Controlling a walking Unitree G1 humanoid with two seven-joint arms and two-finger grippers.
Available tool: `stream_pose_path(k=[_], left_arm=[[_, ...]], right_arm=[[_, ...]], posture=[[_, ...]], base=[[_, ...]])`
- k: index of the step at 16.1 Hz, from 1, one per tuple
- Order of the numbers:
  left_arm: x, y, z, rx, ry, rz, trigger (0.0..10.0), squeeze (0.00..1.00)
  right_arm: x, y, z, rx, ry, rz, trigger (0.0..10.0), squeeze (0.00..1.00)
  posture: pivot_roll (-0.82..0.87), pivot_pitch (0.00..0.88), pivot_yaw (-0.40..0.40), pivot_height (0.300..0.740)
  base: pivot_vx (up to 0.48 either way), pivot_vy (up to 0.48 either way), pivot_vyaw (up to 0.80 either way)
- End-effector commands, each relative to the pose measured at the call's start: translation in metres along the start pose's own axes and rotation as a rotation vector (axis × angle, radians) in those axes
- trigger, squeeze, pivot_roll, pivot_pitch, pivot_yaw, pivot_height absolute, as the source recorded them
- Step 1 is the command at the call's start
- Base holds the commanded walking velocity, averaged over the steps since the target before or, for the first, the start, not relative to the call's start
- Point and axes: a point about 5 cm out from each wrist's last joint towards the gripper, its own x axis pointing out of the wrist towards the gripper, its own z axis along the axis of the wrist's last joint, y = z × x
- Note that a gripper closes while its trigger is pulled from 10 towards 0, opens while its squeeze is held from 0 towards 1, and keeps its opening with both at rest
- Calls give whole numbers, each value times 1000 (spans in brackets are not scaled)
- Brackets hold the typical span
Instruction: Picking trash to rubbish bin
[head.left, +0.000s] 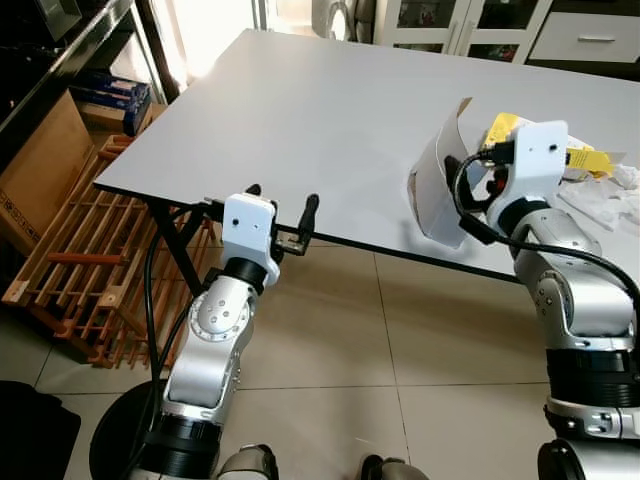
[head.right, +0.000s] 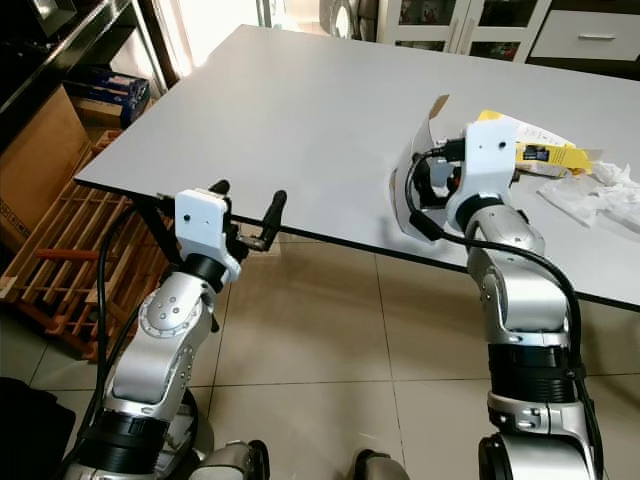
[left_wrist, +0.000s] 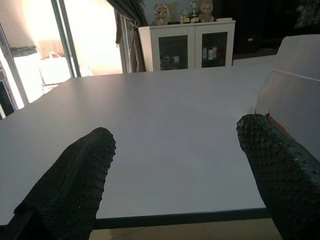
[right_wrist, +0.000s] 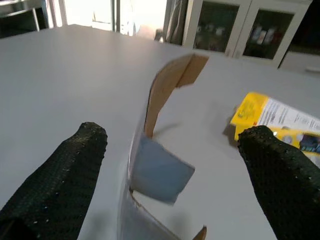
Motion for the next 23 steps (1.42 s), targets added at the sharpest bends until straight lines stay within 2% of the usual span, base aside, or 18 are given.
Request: stream_pose_path(k=[1, 7, 13, 15, 20, 21, 23], left_arm=[[-3, 0, 1, 9, -1, 3, 10000, 0], [-3, 2, 2, 12, 2, 8, 10000, 0], [-10, 0, 2, 12, 19, -1, 10000, 0], [-11, 0, 1, 10, 25, -1, 10000, 0], [-12, -3, 2, 4, 31, -5, 10000, 0], [-13, -3, 2, 3, 35, -4, 10000, 0], [-13, -3, 2, 4, 38, -5, 10000, 0]], right_arm=[[3, -3, 0, 35, 20, 17, 10000, 0], [12, -1, -6, 103, 67, 89, 10000, 0], [22, 4, -17, 71, 135, 175, 10000, 0], [24, 4, -23, 71, 161, 195, 10000, 0], [25, 17, -50, 57, 245, 279, 10000, 0], [25, 19, -57, 68, 264, 291, 0, 0], [24, 21, -62, 61, 274, 302, 0, 0]], posture=[[24, 140, -8, 740], [34, 158, -9, 740], [42, 193, -4, 740], [41, 201, -8, 740], [41, 229, -8, 740], [41, 229, -8, 740], [41, 229, -8, 740]], base=[[0, 0, 0], [0, 0, 0], [0, 0, 0], [0, 0, 0], [0, 0, 0], [0, 0, 0], [0, 0, 0]])
